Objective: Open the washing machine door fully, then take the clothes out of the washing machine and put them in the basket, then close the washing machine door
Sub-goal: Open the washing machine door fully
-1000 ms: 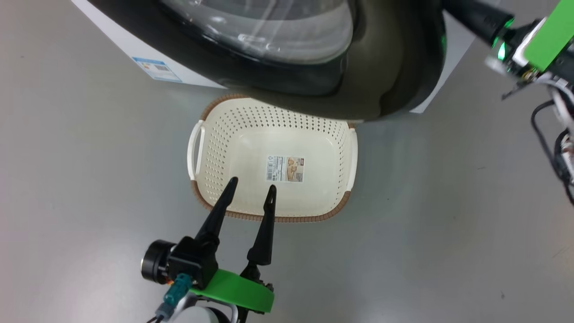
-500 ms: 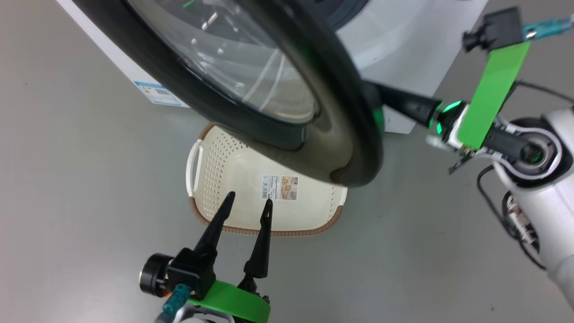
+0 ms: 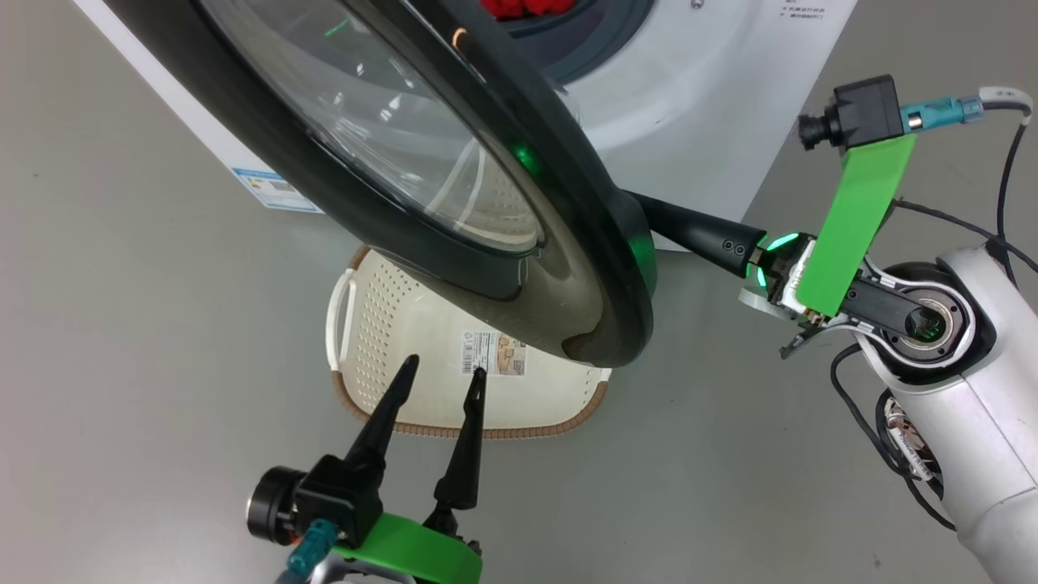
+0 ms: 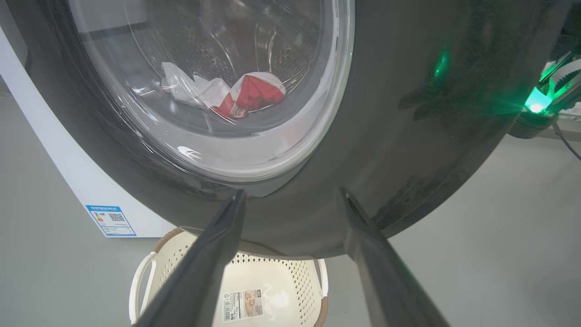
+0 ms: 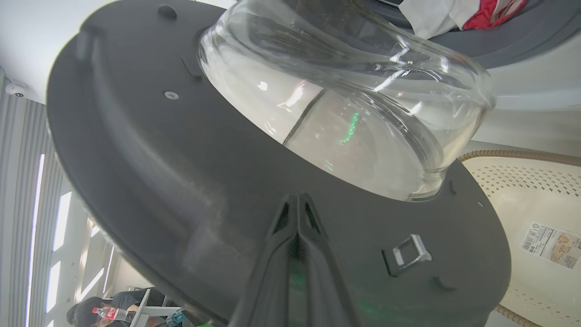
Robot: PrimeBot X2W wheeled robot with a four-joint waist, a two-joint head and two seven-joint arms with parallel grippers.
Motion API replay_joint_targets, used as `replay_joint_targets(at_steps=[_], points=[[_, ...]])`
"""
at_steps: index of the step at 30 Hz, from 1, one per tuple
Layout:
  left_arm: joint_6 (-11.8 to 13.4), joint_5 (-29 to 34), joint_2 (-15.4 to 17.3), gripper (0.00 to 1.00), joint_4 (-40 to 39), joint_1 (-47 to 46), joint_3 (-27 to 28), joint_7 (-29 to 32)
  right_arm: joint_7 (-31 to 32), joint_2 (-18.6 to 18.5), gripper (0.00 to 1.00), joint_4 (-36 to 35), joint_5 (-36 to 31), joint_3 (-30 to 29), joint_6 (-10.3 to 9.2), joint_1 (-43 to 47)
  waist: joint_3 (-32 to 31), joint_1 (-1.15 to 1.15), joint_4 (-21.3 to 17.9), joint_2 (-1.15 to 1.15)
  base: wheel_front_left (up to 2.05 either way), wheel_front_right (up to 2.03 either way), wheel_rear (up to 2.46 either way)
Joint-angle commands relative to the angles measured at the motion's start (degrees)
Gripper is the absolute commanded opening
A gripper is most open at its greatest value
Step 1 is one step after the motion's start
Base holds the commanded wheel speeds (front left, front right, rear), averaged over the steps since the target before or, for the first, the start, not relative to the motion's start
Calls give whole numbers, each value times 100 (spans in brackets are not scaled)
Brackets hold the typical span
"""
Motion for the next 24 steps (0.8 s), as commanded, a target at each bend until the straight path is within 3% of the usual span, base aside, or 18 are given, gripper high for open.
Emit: replay_joint_targets(at_steps=[1, 2, 12, 24], points=[[-46, 39, 61, 100, -99, 18, 223, -68, -54, 75, 65, -122, -63, -17, 22, 145, -26, 0, -20, 0, 0, 0, 0], [-57, 44, 61, 100, -91, 20, 242, -68, -88, 85, 99, -108, -83, -41, 22, 174, -36, 0, -33, 0, 0, 0, 0], [-150, 105, 61, 100, -29, 27, 461, -68, -596, 102, 100, 41, -309, -271, 22, 492, -115, 0, -184, 0, 0, 0, 0], [-240, 143, 61, 100, 57, 159, 701, -68, -1703, 55, 100, 303, -538, -605, 22, 1274, -346, 0, -378, 0, 0, 0, 0]])
